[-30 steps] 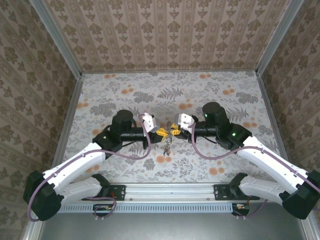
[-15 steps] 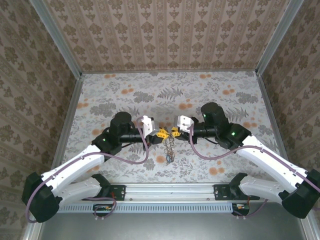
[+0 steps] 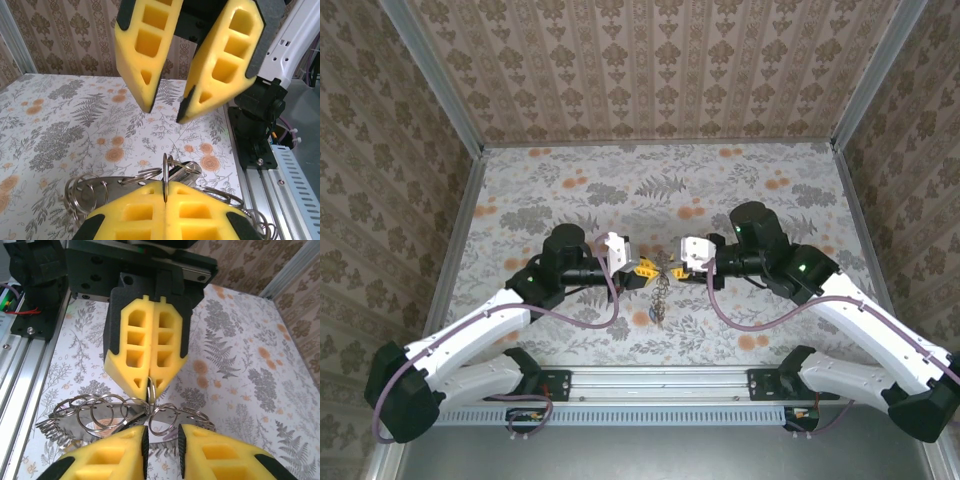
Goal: Put the keys on the keyring
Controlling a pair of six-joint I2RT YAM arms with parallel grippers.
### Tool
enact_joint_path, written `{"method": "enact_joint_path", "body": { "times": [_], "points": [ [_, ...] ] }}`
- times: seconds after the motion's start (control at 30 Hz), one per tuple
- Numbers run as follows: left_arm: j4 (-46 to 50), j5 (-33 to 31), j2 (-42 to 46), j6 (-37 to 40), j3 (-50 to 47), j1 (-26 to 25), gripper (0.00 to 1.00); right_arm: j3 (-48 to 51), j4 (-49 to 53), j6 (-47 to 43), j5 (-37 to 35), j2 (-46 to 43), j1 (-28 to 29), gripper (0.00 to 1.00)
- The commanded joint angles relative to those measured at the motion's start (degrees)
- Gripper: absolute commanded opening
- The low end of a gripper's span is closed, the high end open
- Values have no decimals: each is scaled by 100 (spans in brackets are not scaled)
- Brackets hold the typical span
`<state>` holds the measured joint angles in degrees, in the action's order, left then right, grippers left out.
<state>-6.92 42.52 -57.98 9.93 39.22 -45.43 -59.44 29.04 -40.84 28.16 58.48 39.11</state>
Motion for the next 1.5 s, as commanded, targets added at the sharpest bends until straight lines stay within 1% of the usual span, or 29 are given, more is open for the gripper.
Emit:
{"method": "enact_joint_path", "body": {
  "times": [0.0, 0.1, 0.17, 0.33, 0.5, 0.67, 0.83, 0.97, 1.07, 1.17, 1.2, 1.3, 1.33, 1.37, 1.4, 1.47],
  "points": [
    [-260, 228, 10, 98, 112, -66, 0, -129, 204, -192, 162, 139, 83, 27],
    [-213, 244, -3, 128, 151, -88, 0, -129, 208, -223, 85, 237, 172, 28],
    [-183, 254, -8, 149, 163, -106, 0, -146, 19, -213, 73, 299, 232, 27],
    [-183, 282, -34, 169, 169, -135, 0, -157, -12, -222, -60, 456, 298, 16],
    [-257, 272, -12, 167, 162, -151, 0, -55, -38, -238, -179, 498, 308, 16],
    [-335, 259, -56, 154, 182, -197, 0, -58, 24, -157, -84, 597, 350, 17],
    [-331, 266, -168, 169, 248, -255, 0, -160, 146, -279, -257, 761, 480, 17],
    [-339, 278, -206, 192, 261, -287, 0, -128, 69, -208, -285, 744, 484, 17],
    [-411, 260, -176, 162, 210, -291, 0, -92, 58, -139, -424, 740, 490, 20],
    [-492, 214, -114, 132, 121, -295, 0, 70, -104, -11, -522, 621, 454, 20],
    [-510, 205, -88, 113, 96, -295, 0, 130, -165, 62, -509, 570, 420, 18],
    [-492, 143, -29, 104, 48, -297, 0, 243, -208, 189, -337, 443, 279, 3],
    [-418, 80, 0, 92, 50, -293, 0, 253, -199, 199, -335, 407, 251, 0],
    [-335, 3, 11, 71, 56, -293, 0, 258, -184, 199, -333, 390, 241, 0],
    [-211, -74, 31, 77, 81, -292, 2, 262, -142, 176, -346, 375, 242, 0],
    [50, -154, 58, 140, 119, -294, 16, 240, -51, 138, -382, 370, 234, 0]
  ]
}}
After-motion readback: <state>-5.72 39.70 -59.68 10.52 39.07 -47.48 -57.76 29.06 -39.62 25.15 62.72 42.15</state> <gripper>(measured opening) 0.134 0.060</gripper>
